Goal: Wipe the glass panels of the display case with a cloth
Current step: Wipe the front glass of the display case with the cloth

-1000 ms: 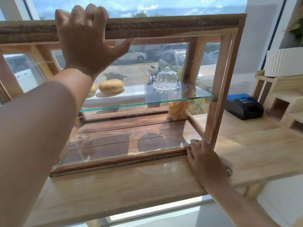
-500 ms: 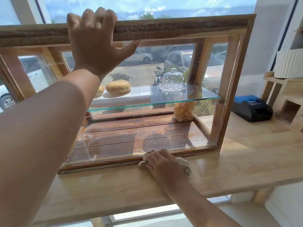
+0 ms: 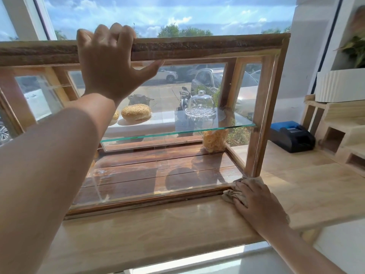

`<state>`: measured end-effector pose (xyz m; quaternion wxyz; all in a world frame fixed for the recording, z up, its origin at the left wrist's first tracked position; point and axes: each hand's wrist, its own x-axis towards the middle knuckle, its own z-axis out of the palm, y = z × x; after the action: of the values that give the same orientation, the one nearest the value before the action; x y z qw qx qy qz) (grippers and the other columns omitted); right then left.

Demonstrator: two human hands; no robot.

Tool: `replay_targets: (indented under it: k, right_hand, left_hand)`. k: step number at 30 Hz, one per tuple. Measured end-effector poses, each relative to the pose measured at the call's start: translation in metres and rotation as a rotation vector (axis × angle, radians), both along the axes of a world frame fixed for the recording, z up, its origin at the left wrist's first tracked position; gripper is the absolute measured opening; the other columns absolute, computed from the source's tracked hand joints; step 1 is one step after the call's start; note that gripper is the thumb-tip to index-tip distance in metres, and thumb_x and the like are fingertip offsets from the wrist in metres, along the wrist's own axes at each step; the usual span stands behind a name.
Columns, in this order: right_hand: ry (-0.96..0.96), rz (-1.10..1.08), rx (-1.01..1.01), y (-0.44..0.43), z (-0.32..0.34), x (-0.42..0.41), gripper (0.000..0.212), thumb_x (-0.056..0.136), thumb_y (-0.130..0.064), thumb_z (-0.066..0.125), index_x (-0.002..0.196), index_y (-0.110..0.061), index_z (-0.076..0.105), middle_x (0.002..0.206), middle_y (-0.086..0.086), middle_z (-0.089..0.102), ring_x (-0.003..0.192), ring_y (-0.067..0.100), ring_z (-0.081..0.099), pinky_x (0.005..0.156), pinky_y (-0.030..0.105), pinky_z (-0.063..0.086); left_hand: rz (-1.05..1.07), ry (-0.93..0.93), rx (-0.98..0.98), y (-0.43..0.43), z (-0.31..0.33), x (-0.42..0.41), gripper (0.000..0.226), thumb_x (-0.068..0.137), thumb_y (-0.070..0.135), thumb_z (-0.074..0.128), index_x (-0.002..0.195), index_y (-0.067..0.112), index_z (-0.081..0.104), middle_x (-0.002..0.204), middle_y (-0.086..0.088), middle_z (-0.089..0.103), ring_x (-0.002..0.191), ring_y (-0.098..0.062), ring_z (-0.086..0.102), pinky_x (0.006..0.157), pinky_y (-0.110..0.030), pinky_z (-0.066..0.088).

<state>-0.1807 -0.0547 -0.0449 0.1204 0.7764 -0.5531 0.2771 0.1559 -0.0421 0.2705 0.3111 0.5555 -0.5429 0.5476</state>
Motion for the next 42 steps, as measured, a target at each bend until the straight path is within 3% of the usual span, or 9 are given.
replay_targets:
  k: [5,11,19,22,26,30,35,39,42]
  right_hand:
    - [-0.201,0.225,0.035,-0.003,0.021,0.003,0.037,0.092,-0.015,0.071,0.128,-0.020,0.063,0.122,-0.001,0.060,0.113,0.021,0.061,0.089,0.028,0.051]
    - [-0.297,0.250,-0.486,-0.026,0.115,0.033,0.035,0.097,-0.013,0.060,0.129,0.000,0.059,0.123,0.019,0.057,0.117,0.031,0.053,0.099,0.036,0.047]
    - [-0.127,0.272,-0.147,-0.011,0.005,0.045,0.033,0.079,-0.008,0.083,0.104,-0.016,0.064,0.102,-0.001,0.059,0.091,0.024,0.063,0.064,0.036,0.059]
    - [-0.195,0.312,-0.148,-0.009,0.026,0.046,0.039,0.077,-0.006,0.085,0.108,-0.014,0.063,0.104,0.003,0.065,0.094,0.026,0.065,0.072,0.036,0.059]
    - [-0.359,0.341,-0.406,-0.016,0.102,0.065,0.029,0.085,-0.007,0.077,0.111,-0.005,0.065,0.108,0.012,0.064,0.102,0.028,0.060,0.087,0.031,0.050]
    - [-0.340,0.329,-0.445,-0.020,0.089,0.077,0.023,0.085,-0.009,0.076,0.107,-0.006,0.068,0.104,0.011,0.061,0.098,0.029,0.057,0.081,0.032,0.051]
    - [-0.221,0.338,-0.134,-0.009,0.004,0.072,0.020,0.087,-0.018,0.075,0.099,-0.025,0.061,0.098,-0.008,0.047,0.090,0.020,0.055,0.059,0.039,0.056]
    - [-0.290,0.397,-0.104,-0.003,0.028,0.074,0.032,0.081,-0.009,0.082,0.100,-0.024,0.063,0.100,-0.009,0.053,0.091,0.018,0.058,0.073,0.022,0.048]
    - [-0.375,0.477,-0.315,0.002,0.094,0.096,0.030,0.081,-0.002,0.080,0.105,-0.013,0.065,0.103,0.002,0.059,0.094,0.024,0.057,0.079,0.028,0.048]
  left_hand:
    - [0.028,-0.009,0.000,-0.001,0.001,-0.001,0.083,0.085,0.084,0.023,0.104,0.008,0.048,0.100,-0.015,0.057,0.087,-0.032,0.052,0.085,-0.045,0.035]
    - [0.053,0.019,0.028,0.000,0.000,-0.002,0.084,0.084,0.085,0.019,0.105,0.009,0.045,0.099,-0.015,0.054,0.090,-0.032,0.049,0.087,-0.046,0.033]
    - [0.068,0.024,0.019,0.001,-0.001,-0.004,0.084,0.083,0.086,0.018,0.103,0.008,0.045,0.094,-0.014,0.051,0.088,-0.032,0.048,0.086,-0.046,0.033]
    - [0.076,0.029,0.033,0.001,-0.001,-0.003,0.086,0.083,0.087,0.018,0.105,0.008,0.045,0.099,-0.015,0.053,0.091,-0.032,0.048,0.088,-0.046,0.032]
    - [0.086,0.036,0.027,-0.001,-0.001,-0.003,0.086,0.082,0.087,0.018,0.107,0.009,0.045,0.105,-0.016,0.054,0.098,-0.033,0.048,0.091,-0.047,0.032]
    - [0.075,0.024,0.012,-0.001,0.001,-0.003,0.085,0.083,0.086,0.020,0.106,0.009,0.046,0.103,-0.015,0.054,0.096,-0.033,0.049,0.089,-0.046,0.033]
    - [0.051,-0.003,-0.025,-0.003,-0.001,-0.001,0.084,0.084,0.085,0.018,0.103,0.009,0.048,0.097,-0.013,0.055,0.089,-0.032,0.050,0.085,-0.046,0.034]
    - [0.042,-0.008,-0.027,-0.003,-0.001,-0.002,0.084,0.084,0.084,0.020,0.104,0.008,0.050,0.099,-0.013,0.057,0.089,-0.032,0.053,0.084,-0.046,0.036]
    - [0.032,-0.016,-0.042,-0.003,-0.002,-0.001,0.084,0.085,0.084,0.020,0.102,0.007,0.051,0.096,-0.013,0.057,0.086,-0.032,0.053,0.083,-0.046,0.036]
